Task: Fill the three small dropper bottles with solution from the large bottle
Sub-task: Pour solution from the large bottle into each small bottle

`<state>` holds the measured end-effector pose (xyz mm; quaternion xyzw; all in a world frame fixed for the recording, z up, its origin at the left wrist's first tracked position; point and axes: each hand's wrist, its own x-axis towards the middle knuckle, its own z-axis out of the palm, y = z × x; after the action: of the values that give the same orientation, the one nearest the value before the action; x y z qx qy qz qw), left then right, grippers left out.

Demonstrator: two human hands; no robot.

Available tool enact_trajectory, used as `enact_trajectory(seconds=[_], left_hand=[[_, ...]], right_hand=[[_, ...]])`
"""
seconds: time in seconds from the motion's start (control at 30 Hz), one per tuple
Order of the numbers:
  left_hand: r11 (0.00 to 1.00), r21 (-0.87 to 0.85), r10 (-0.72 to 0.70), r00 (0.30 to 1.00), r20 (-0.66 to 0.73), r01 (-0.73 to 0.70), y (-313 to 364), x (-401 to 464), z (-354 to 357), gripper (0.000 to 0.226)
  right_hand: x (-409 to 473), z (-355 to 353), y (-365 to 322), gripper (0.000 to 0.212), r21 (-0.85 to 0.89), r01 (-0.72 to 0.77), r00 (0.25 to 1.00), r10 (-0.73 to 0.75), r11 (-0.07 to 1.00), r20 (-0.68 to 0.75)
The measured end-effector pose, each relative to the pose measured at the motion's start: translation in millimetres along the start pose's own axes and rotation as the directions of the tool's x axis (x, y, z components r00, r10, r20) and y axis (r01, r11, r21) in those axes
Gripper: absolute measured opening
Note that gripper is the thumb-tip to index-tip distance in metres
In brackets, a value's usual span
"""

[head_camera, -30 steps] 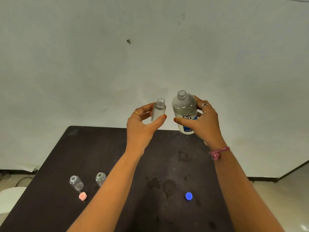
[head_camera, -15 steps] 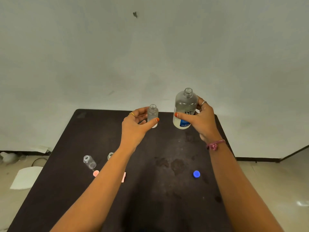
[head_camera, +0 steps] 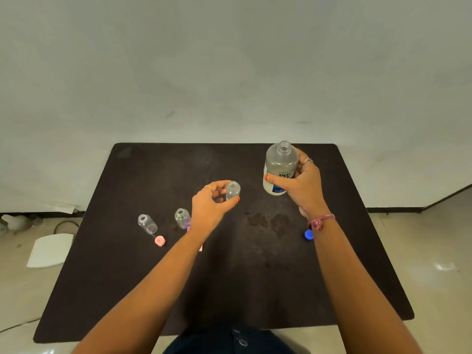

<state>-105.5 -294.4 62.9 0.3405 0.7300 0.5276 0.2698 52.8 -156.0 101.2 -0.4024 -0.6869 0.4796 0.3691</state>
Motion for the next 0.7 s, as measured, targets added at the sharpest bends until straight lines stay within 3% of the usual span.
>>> enact_trajectory(seconds=[0.43, 0.7], left_hand=[[0.969, 0.123, -0.226, 0.971, 0.074, 0.216, -67.6, -1.0, 16.4, 0.037], [0.950, 0.180, -0.278, 0.953, 0.118, 0.255, -92.1, 5.5, 23.0, 0.039]], right_hand=[[-16.8, 24.1, 39.6, 0.075, -0.058, -0.086, 0.996, 0.085, 0.995, -0.025], [-18.7, 33.3, 52.3, 0.071, -0.070, -0.114, 0.993, 0.113, 0.991, -0.030]])
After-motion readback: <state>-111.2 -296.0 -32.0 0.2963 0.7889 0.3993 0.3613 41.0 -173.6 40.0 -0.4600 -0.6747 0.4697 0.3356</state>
